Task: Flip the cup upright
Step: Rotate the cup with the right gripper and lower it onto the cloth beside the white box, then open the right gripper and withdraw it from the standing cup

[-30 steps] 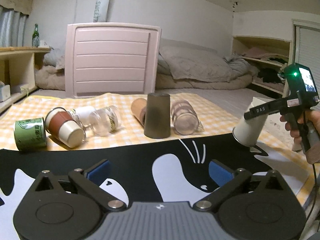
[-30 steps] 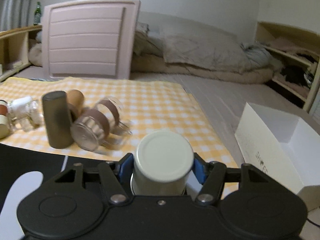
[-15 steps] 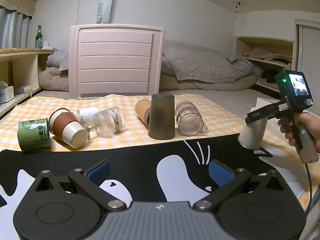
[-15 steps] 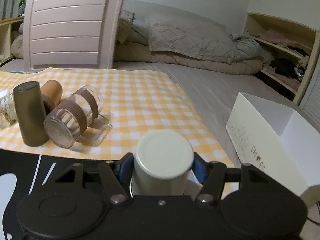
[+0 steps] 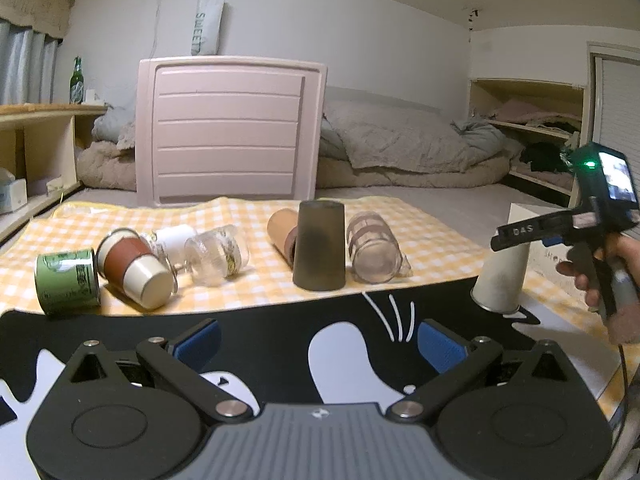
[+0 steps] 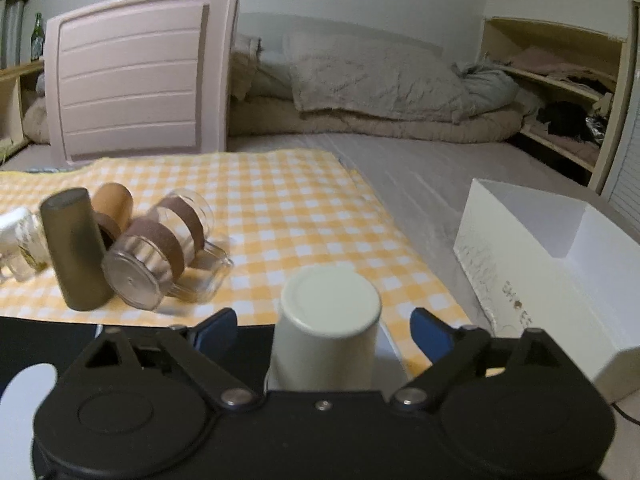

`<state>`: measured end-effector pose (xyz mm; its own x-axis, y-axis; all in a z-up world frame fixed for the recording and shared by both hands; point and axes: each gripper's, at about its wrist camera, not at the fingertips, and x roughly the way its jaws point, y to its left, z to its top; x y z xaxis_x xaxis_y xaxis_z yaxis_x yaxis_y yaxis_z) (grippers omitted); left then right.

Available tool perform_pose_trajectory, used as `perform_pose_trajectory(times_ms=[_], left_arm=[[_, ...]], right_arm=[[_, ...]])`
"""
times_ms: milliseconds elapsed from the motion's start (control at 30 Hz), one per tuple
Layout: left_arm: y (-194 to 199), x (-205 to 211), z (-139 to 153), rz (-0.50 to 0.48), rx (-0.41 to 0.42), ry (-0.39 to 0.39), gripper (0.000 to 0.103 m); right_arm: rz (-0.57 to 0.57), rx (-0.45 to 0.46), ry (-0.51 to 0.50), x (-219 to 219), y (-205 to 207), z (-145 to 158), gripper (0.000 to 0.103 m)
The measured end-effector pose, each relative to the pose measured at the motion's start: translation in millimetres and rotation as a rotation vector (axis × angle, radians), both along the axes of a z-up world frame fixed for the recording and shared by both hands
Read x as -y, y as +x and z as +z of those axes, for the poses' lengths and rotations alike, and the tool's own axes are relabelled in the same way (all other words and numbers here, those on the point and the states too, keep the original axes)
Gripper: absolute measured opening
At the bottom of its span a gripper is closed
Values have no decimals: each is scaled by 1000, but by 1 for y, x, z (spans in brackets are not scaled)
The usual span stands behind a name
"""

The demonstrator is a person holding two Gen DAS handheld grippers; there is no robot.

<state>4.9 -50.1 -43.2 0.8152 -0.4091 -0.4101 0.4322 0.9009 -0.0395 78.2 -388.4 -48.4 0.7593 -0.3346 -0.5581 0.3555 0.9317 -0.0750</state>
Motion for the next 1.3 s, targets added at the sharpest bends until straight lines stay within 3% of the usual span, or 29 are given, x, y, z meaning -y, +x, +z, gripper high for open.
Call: perform_pose_trajectory(times_ms=[300, 600, 767, 1300], left_arm=[[1, 3, 28, 39, 43, -14, 103], [4, -1, 53, 64, 53, -9, 103], [4, -4, 48, 97, 22, -23, 103], [-3, 3, 14, 95, -30, 43, 103]], right_arm=[[42, 150, 36, -45, -66, 30, 100], [28, 209, 20, -82, -113, 51, 102], [-3, 223, 16, -93, -130, 47, 103], [7, 176, 29, -109, -146, 15, 103]])
